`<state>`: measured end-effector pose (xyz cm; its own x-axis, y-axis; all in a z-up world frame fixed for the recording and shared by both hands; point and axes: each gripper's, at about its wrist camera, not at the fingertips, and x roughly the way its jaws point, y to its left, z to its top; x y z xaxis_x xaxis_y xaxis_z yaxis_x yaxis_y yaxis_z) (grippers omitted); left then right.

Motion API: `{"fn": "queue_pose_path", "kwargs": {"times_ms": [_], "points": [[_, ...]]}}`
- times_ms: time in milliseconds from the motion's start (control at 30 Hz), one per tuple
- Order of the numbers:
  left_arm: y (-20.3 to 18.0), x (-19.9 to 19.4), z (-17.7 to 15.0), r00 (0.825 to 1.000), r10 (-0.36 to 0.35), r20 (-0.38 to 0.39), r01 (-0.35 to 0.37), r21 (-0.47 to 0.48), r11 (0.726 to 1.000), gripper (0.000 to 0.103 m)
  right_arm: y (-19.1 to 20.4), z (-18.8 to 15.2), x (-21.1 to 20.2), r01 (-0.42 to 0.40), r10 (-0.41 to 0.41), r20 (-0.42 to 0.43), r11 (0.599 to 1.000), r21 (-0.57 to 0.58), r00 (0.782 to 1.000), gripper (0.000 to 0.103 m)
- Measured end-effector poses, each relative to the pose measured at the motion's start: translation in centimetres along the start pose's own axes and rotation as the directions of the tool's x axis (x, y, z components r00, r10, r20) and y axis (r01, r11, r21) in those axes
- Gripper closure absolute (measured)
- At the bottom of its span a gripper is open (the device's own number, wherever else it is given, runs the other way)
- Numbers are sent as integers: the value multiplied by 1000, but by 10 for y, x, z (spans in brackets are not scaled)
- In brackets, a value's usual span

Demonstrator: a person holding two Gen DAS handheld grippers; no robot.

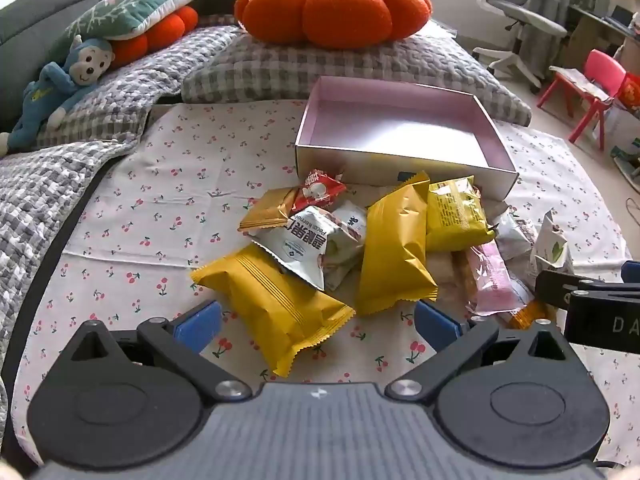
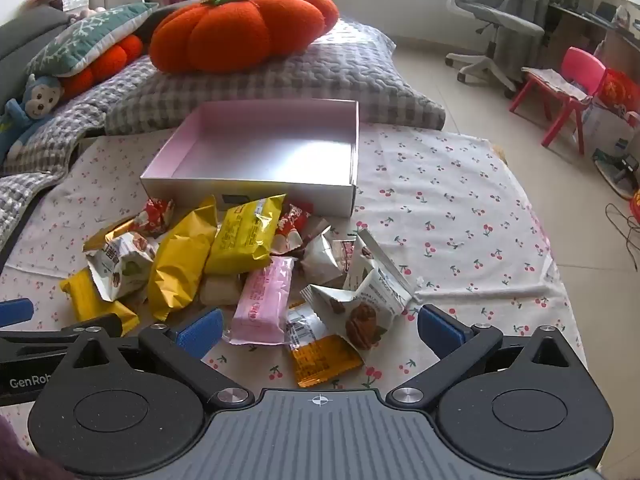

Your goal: Organize snacks

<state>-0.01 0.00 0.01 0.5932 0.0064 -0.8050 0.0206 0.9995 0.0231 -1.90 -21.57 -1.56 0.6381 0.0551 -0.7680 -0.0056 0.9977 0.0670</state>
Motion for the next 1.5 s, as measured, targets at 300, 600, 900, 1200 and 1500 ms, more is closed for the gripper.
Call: {"fn": "queue_pose_path", "kwargs": {"times_ms": [300,600,900,1200,1500], "points": [[3,-5,7,1000,3,16,-3,4,1000,0,1,-2,1,-17,17,-7,1000,9,1000,0],[0,-3,0,1000,3,22,-3,2,1000,0,4,-3,4,-8,8,-10,1000,-5,1000,0],[1,-2,0,1000,-1,19,1,-2,1000,0,4,-3,4,-6,6,-14,1000,-2,1000,0],[1,-1,-1,1000,-2,17,2,-1,1000,0,3,-4,3,-8,8,-14,1000,-1,1000,0],[0,-2,-1,1000,-2,17,2,-1,1000,0,4,-3,3,-7,7,-15,1000,-2,1000,0]]}}
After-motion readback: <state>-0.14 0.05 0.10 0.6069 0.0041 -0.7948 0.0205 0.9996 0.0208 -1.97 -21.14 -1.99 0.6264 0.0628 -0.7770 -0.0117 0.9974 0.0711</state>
